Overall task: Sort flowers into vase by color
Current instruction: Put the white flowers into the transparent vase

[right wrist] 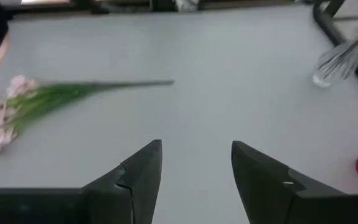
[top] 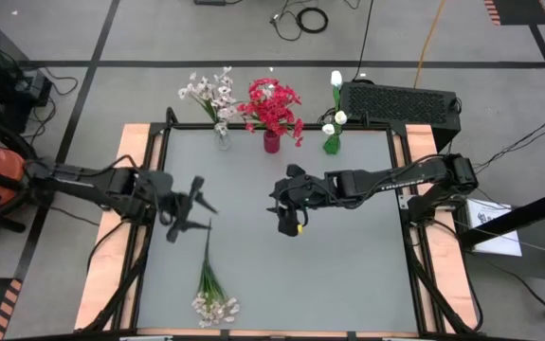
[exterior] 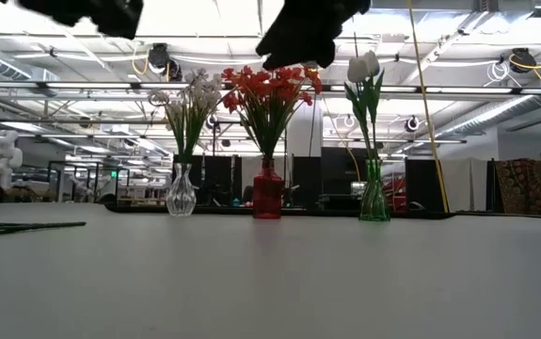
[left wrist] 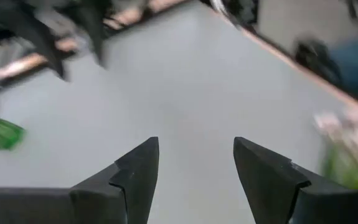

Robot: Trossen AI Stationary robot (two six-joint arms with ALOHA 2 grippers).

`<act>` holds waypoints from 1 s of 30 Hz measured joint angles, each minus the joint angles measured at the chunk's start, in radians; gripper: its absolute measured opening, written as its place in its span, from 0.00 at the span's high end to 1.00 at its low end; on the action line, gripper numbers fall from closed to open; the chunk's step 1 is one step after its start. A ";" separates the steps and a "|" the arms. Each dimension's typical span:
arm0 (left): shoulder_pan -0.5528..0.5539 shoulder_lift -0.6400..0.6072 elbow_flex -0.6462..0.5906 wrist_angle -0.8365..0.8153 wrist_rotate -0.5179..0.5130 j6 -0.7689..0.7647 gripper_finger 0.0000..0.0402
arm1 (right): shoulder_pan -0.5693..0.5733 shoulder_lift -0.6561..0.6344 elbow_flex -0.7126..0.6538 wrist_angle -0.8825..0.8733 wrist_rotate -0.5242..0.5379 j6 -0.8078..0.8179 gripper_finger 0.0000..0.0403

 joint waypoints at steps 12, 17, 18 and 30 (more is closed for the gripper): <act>-0.192 0.196 0.000 -0.208 -0.055 0.038 0.47 | 0.006 -0.010 0.000 -0.138 -0.048 0.008 0.54; -0.244 0.386 0.000 -0.261 -0.062 0.111 0.47 | 0.015 -0.010 0.000 -0.158 -0.065 0.002 0.54; -0.254 0.421 0.000 -0.262 -0.067 0.138 0.47 | 0.016 -0.010 0.000 -0.160 -0.073 0.001 0.54; -0.301 0.706 0.000 -0.197 -0.120 0.379 0.50 | 0.019 -0.010 0.000 -0.161 -0.073 -0.007 0.54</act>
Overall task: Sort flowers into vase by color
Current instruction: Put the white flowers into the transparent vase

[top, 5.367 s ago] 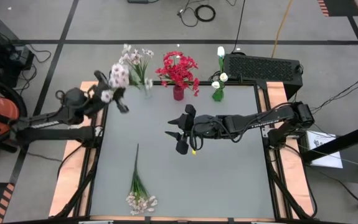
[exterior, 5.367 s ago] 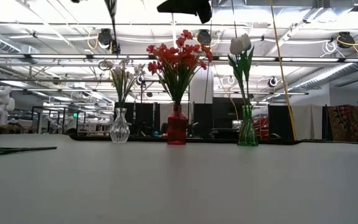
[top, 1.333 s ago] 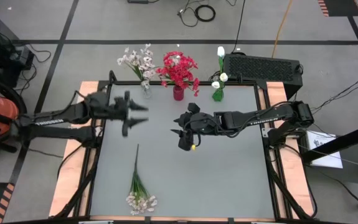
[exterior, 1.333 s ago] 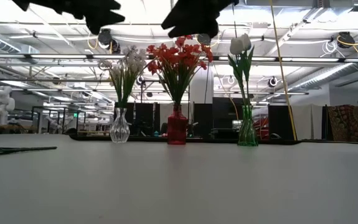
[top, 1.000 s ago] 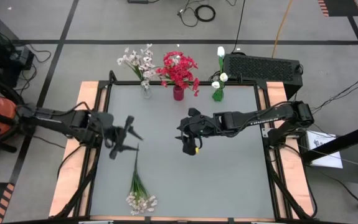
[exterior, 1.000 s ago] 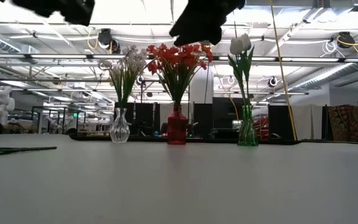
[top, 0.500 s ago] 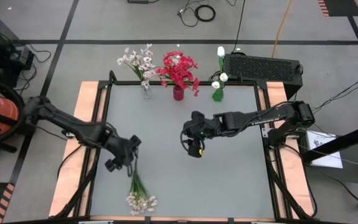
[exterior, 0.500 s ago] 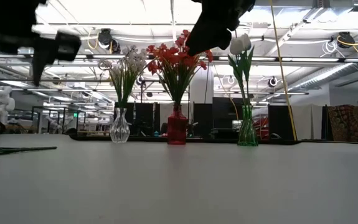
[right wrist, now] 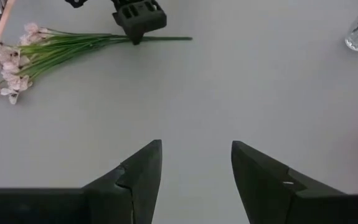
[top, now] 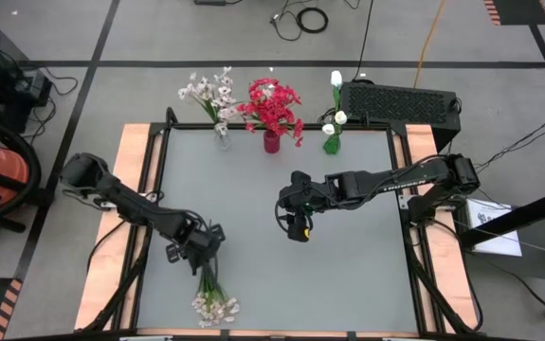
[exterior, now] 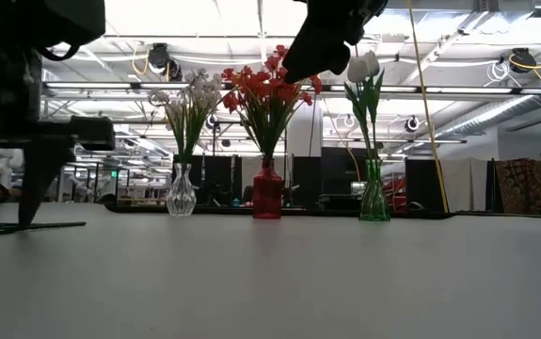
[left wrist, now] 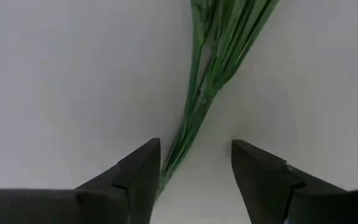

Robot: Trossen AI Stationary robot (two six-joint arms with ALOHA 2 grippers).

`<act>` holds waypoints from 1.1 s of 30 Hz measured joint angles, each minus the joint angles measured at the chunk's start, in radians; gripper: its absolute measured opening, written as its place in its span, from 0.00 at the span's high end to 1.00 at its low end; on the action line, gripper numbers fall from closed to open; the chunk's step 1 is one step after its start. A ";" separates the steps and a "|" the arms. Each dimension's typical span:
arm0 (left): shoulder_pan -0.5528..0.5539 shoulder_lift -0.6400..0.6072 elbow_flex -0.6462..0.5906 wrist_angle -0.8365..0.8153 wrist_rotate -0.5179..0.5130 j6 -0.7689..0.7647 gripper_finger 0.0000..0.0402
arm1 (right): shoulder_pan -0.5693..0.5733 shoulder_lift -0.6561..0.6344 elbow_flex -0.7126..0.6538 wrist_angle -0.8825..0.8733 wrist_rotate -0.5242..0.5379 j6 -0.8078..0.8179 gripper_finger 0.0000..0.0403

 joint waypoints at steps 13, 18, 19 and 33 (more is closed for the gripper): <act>-0.002 0.019 0.002 0.052 0.010 0.096 0.84 | 0.000 0.000 0.000 0.003 0.001 -0.017 0.54; -0.010 0.014 0.068 0.024 -0.008 0.080 0.97 | 0.000 0.000 0.000 0.008 0.005 -0.022 0.54; -0.013 0.007 0.094 0.002 -0.011 0.061 0.97 | 0.000 0.000 0.000 0.014 0.007 -0.026 0.54; -0.113 -0.289 0.511 -0.207 -0.133 -0.330 0.99 | -0.016 0.000 -0.037 0.103 0.091 -0.102 0.54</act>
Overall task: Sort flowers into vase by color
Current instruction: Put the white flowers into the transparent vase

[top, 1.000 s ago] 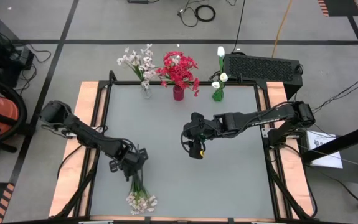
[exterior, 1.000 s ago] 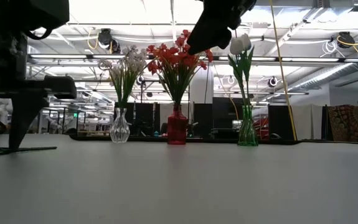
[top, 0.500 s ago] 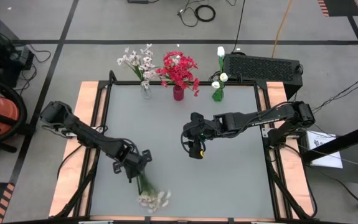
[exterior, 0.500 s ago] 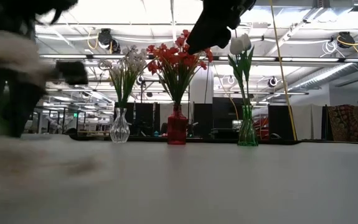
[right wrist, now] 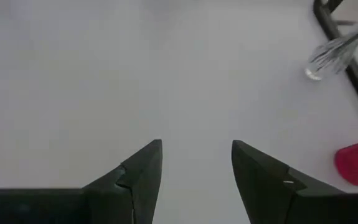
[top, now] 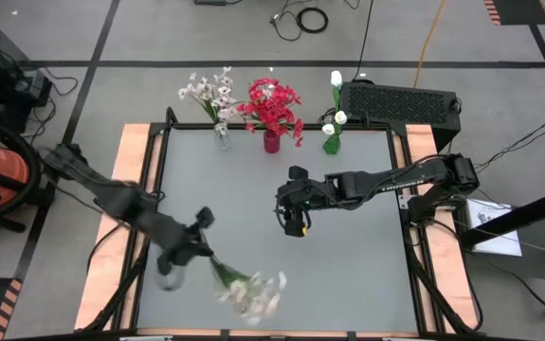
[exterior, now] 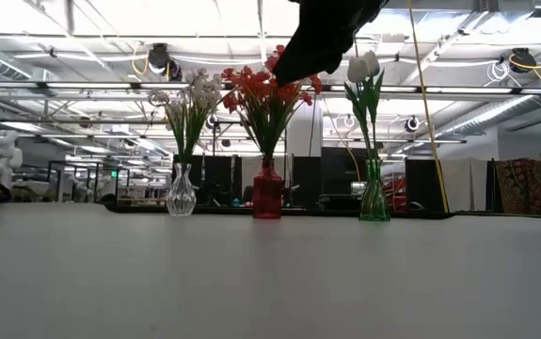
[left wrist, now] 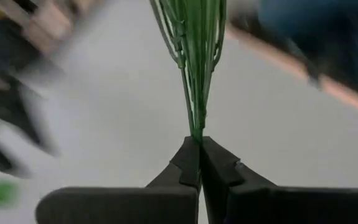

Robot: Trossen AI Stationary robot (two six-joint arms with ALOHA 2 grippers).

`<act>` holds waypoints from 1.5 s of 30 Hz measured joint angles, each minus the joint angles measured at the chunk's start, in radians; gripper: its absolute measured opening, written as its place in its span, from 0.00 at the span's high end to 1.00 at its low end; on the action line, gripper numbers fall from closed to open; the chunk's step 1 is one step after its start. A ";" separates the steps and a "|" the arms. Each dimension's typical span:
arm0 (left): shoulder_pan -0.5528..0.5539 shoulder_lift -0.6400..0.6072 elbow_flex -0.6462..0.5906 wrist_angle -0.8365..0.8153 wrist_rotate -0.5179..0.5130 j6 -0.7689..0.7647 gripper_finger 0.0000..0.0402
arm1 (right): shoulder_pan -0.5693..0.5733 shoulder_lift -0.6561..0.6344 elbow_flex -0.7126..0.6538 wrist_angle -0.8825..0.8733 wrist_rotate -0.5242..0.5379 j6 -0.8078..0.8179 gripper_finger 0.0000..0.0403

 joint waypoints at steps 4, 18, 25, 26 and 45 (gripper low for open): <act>-0.036 -0.143 0.005 0.254 -0.165 0.079 1.00 | -0.013 0.000 -0.039 0.160 0.015 -0.038 0.54; 0.227 -0.184 -0.329 1.214 -0.006 0.041 1.00 | 0.066 0.000 -0.045 0.719 -0.080 -0.226 0.54; 0.268 -0.148 -0.391 1.312 0.078 -0.006 1.00 | 0.075 0.000 -0.045 0.733 -0.076 -0.243 0.54; 0.268 -0.145 -0.400 1.325 0.080 -0.013 1.00 | 0.075 0.000 -0.045 0.732 -0.076 -0.242 0.54; 0.312 -0.035 -0.417 1.460 0.074 -0.024 0.94 | 0.076 0.001 -0.045 0.716 -0.054 -0.231 0.97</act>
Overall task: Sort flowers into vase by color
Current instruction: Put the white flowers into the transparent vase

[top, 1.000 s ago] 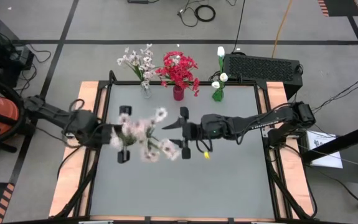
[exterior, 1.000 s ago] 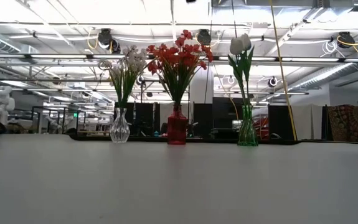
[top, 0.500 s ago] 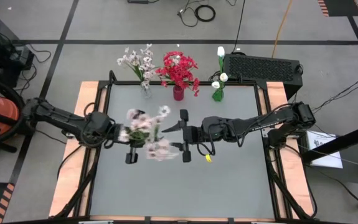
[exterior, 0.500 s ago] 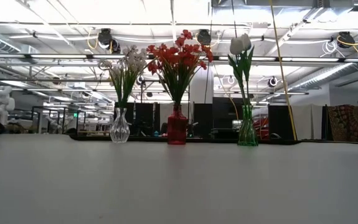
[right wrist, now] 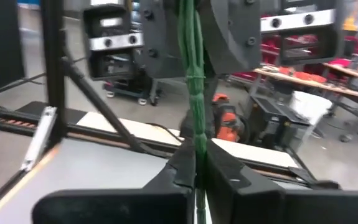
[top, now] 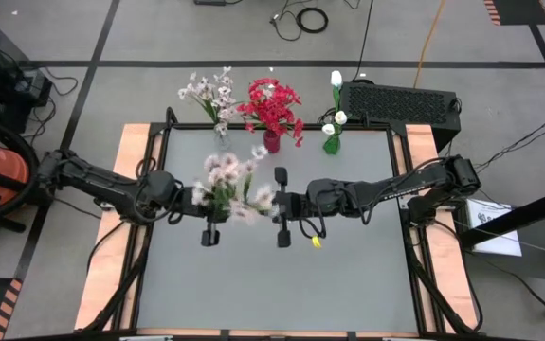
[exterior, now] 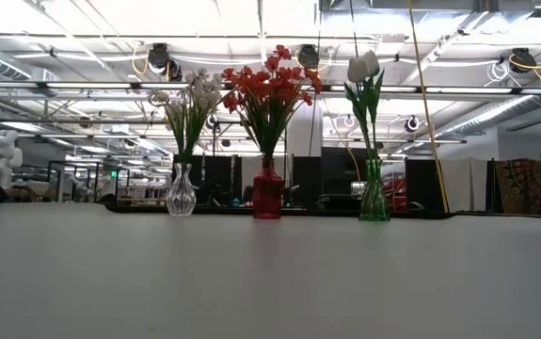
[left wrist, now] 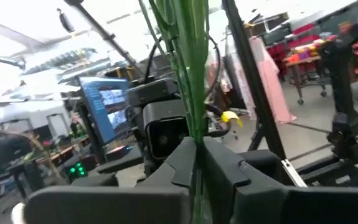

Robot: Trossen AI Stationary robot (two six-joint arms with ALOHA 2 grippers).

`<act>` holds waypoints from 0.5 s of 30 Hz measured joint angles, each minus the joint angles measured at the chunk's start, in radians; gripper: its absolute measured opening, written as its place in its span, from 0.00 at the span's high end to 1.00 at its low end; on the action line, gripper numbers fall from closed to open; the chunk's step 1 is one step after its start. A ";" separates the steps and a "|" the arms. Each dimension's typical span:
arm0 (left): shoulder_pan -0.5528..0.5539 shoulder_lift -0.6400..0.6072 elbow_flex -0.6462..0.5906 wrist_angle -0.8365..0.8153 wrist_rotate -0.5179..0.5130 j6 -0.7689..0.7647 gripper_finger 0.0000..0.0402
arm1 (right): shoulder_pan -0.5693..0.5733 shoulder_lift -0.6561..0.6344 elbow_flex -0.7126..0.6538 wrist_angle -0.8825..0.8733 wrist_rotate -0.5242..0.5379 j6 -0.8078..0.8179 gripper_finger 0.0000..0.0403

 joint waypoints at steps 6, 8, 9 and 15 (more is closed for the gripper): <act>-0.003 -0.017 0.003 -0.043 -0.074 -0.079 0.71 | -0.005 0.000 0.000 -0.044 0.089 0.015 0.99; -0.003 -0.019 0.013 -0.053 -0.090 -0.082 0.61 | -0.010 0.000 0.000 -0.063 0.099 0.017 0.99; -0.003 -0.019 0.018 -0.048 -0.102 -0.082 0.57 | -0.014 0.000 0.000 -0.077 0.101 0.018 0.99; -0.003 -0.020 0.054 -0.047 -0.181 -0.055 0.39 | -0.038 0.000 0.000 -0.137 0.102 0.047 0.99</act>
